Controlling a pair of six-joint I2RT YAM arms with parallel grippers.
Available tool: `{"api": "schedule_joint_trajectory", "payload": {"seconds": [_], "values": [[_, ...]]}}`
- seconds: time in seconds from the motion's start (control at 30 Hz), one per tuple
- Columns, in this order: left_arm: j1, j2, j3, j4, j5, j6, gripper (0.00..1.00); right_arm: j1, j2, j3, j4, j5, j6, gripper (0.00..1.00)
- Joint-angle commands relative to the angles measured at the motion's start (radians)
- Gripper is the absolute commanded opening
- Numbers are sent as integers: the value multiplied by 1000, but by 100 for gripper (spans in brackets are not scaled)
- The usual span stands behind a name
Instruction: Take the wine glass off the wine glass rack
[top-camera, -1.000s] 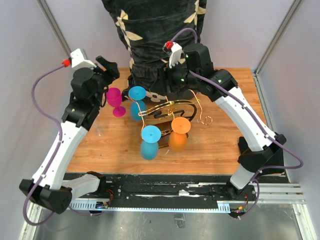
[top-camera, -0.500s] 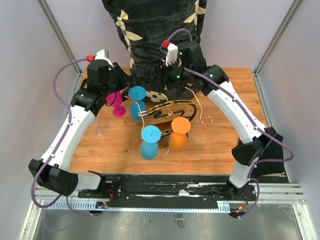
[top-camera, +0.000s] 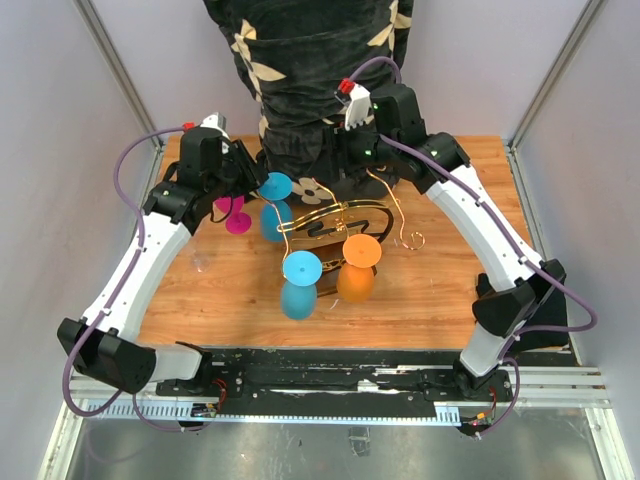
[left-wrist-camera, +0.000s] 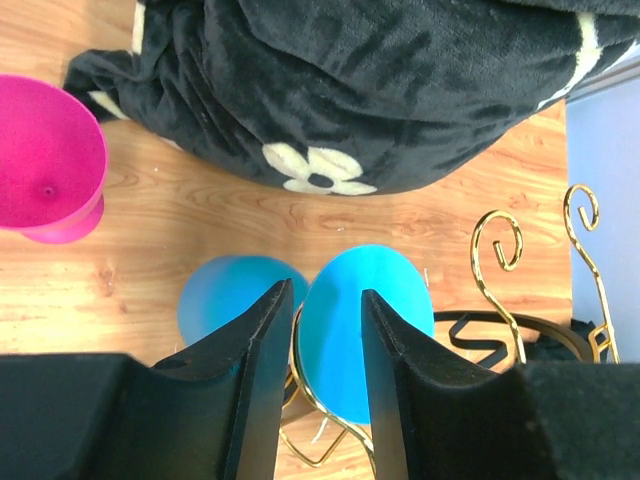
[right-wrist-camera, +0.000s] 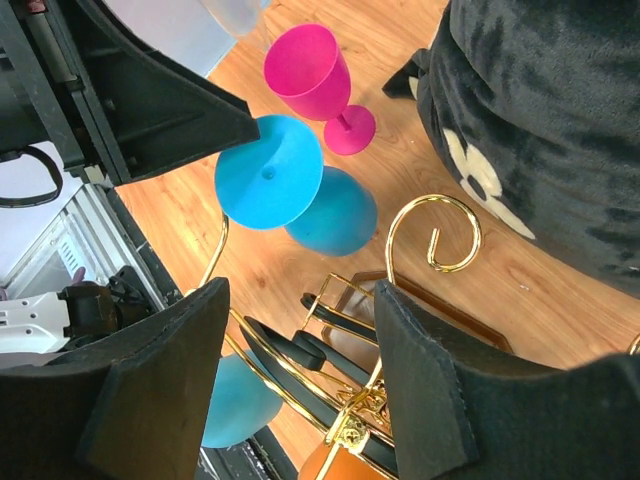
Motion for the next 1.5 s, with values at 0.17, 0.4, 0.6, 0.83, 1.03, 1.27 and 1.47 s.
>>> {"api": "schedule_joint_trajectory", "payload": {"seconds": [0.17, 0.4, 0.6, 0.83, 1.03, 1.27, 1.47], "values": [[6, -46, -27, -36, 62, 7, 31, -34, -48, -47, 42, 16, 16, 60], [5, -67, -32, -27, 110, -13, 15, -48, -63, -72, 59, 10, 22, 60], [0, -80, -47, 4, 147, -38, 12, -51, -67, -85, 60, 3, 21, 60], [-2, -75, -102, 56, 201, -63, 33, -55, -76, -103, 69, -1, 22, 60], [-2, -64, -106, 64, 192, -57, 18, -66, -94, -122, 75, 0, 20, 60], [-1, -124, -67, 53, 57, -44, 0, -70, -104, -147, 93, -6, 23, 60], [11, -180, -112, 162, 10, -89, 1, -69, -108, -163, 115, -24, 33, 60]]}}
